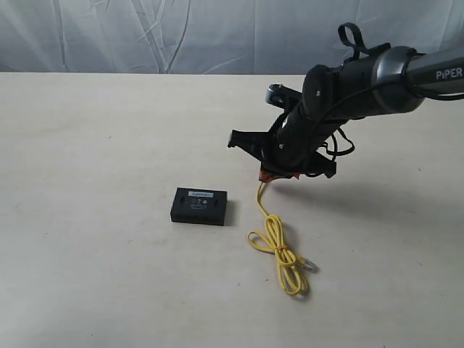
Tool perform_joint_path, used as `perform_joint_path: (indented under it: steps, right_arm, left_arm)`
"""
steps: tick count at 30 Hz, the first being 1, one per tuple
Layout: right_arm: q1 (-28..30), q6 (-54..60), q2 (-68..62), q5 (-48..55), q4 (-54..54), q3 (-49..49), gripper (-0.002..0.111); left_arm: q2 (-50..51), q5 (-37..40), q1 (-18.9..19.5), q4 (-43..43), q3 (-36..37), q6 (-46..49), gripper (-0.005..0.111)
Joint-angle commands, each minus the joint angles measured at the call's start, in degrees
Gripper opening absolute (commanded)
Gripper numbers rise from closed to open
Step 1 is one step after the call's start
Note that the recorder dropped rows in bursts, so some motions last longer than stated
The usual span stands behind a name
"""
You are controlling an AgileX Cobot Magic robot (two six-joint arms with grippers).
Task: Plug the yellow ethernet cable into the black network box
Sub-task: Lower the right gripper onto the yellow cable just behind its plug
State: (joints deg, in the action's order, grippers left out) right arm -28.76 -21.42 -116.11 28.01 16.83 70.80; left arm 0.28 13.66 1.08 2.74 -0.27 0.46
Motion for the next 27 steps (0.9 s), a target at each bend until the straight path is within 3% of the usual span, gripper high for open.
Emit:
perform_joint_path:
  steps: [1,6,14,27]
  right_arm:
    - [0.0,-0.2,-0.6,-0.4,-0.3,0.3,-0.001]
    - [0.0,-0.2,-0.7,-0.8,-0.3,0.3,-0.001]
    - [0.0,-0.6,-0.7,-1.7,0.5,0.3,0.019]
    - [0.0,-5.8,-0.7,-3.1,-2.1,0.3,0.02]
  left_arm:
    - [-0.3,-0.4,0.1,0.0,0.3,-0.1,0.0]
    - [-0.3,-0.4,0.1,0.0,0.3,-0.1,0.0]
    - [-0.3,-0.4,0.1,0.0,0.3,-0.1,0.0]
    - [-0.3,-0.4,0.1,0.0,0.3,-0.1,0.0]
